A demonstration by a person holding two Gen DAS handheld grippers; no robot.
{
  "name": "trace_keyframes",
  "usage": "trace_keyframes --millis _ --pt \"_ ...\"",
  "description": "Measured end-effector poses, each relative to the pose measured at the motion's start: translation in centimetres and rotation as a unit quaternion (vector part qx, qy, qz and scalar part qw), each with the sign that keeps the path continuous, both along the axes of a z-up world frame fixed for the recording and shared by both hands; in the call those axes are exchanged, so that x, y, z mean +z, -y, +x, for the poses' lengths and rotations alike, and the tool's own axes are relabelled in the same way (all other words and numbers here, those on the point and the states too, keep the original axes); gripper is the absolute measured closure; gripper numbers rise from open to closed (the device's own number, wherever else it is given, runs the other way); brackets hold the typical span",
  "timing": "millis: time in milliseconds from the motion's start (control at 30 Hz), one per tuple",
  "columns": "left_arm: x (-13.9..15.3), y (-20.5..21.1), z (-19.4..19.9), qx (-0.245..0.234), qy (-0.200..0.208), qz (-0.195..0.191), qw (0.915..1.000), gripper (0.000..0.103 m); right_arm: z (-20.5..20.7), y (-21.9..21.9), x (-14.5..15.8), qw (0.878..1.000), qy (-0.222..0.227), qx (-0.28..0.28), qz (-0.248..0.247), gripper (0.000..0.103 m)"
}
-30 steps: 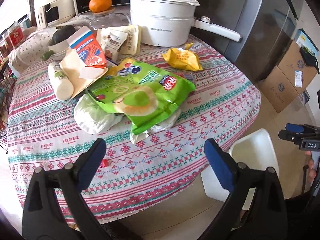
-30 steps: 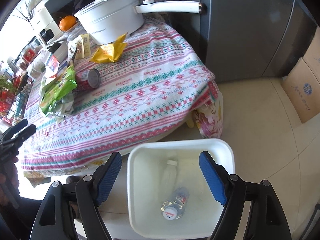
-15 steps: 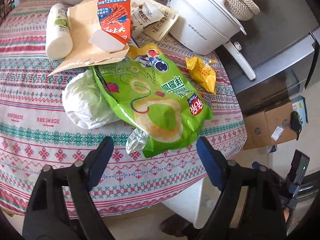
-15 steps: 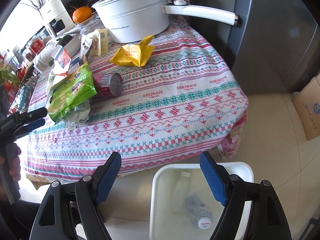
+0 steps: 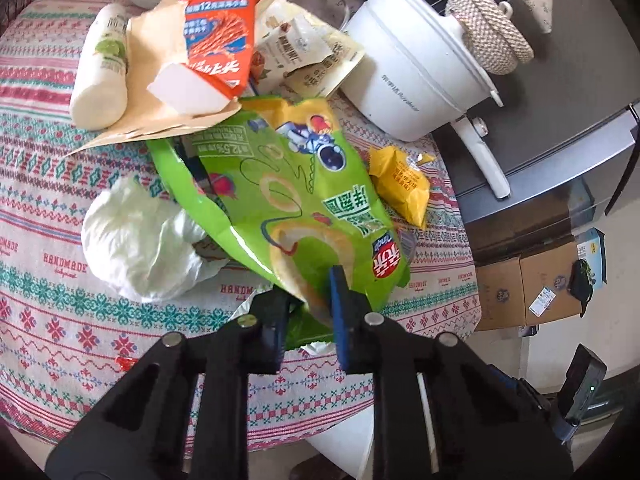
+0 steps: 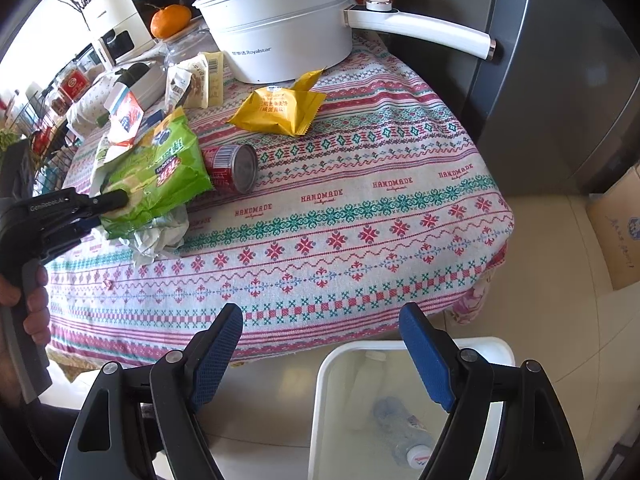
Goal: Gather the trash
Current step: 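Grasp the green chip bag with the left tool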
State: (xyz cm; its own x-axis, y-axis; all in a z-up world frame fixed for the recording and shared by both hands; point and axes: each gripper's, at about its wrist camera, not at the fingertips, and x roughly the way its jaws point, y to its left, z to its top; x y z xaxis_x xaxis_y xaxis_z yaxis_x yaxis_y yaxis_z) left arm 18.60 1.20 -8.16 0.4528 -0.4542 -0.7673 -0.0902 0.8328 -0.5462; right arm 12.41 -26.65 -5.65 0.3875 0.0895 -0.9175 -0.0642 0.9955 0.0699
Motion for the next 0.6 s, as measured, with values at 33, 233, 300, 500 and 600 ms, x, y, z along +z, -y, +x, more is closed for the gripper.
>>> trace_keyframes --millis 33,233,300,500,600 --pt "0.7 0.0 -0.3 -0.003 0.013 0.001 0.9999 0.087 -0.1 0.0 0.1 1.000 0.001 0.000 -0.001 0.021" --pt "5.4 -0.6 -2.6 -0.034 0.094 0.023 0.9947 0.089 0.0 -0.1 0.6 1.000 0.011 0.003 0.002 0.021" --pt "6.7 -0.9 -3.6 -0.045 0.118 0.039 0.9913 0.090 0.2 -0.5 0.7 1.000 0.014 0.012 0.004 0.021" --pt "9.1 -2.5 -6.2 -0.065 0.147 0.090 0.9829 0.090 2.3 -3.4 1.5 0.997 0.032 0.067 -0.001 0.021" --pt "9.2 -3.1 -6.7 -0.064 0.150 0.123 0.9789 0.090 3.8 -5.5 1.4 0.993 0.038 0.110 -0.015 0.021"
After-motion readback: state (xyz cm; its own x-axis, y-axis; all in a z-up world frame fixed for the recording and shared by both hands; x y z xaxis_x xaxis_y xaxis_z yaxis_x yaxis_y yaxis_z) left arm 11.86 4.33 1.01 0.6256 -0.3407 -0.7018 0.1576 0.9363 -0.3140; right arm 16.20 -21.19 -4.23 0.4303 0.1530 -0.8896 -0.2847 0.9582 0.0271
